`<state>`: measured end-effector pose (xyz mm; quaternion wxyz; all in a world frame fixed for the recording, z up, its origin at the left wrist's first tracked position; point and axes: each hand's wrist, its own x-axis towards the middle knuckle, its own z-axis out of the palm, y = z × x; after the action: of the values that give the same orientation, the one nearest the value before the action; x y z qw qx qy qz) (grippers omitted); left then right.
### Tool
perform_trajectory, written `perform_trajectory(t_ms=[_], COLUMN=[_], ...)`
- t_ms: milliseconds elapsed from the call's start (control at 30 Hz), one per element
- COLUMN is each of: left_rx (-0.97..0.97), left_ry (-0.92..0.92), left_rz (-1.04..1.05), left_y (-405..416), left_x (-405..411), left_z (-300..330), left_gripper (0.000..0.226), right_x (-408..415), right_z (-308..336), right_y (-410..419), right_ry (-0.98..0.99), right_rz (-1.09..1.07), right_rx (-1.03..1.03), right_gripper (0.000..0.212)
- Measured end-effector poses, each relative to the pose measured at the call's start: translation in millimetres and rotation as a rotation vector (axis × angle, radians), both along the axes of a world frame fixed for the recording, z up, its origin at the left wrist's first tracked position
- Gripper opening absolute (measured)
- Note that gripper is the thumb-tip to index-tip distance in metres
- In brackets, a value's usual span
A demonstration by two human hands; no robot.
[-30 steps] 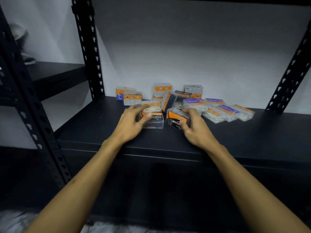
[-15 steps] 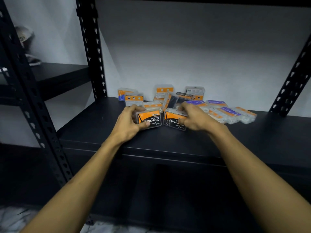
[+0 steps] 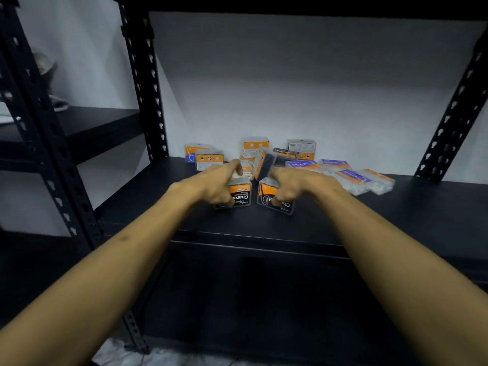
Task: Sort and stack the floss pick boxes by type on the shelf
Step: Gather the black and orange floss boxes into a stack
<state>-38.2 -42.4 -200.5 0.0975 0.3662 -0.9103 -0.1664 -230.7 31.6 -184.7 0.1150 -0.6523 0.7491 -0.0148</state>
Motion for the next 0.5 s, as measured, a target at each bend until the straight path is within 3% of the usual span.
perform_trajectory(t_ms=[67, 133, 200, 333, 500], left_rx=[-0.044, -0.105, -0.121, -0.068, -0.027], left_ry=[-0.067, -0.056, 0.065, 0.313, 0.44], left_rz=[-0.081, -0.141, -0.131, -0.003, 0.022], left_y=[6.4, 10.3, 8.7, 4.0, 5.3], left_x=[-5.8, -4.9, 0.1, 12.5, 21.7], left_z=[-2.7, -6.5, -12.1, -16.8, -12.4], left_gripper=[0.092, 0.085, 0.074, 0.066, 0.062], right_x=[3.0, -0.6, -6.8, -16.7, -18.7], right_z=[-0.1, -3.1, -6.0, -13.5, -30.7], right_y=[-0.8, 1.5, 8.0, 21.8, 28.5], right_ry=[-0.025, -0.067, -0.167, -0.47, -0.646], right_rz=[-0.004, -0.012, -0.028, -0.055, -0.043], right_rx=[0.005, -0.045, -0.142, -0.335, -0.411], right_gripper=[0.062, 0.061, 0.064, 0.046, 0.06])
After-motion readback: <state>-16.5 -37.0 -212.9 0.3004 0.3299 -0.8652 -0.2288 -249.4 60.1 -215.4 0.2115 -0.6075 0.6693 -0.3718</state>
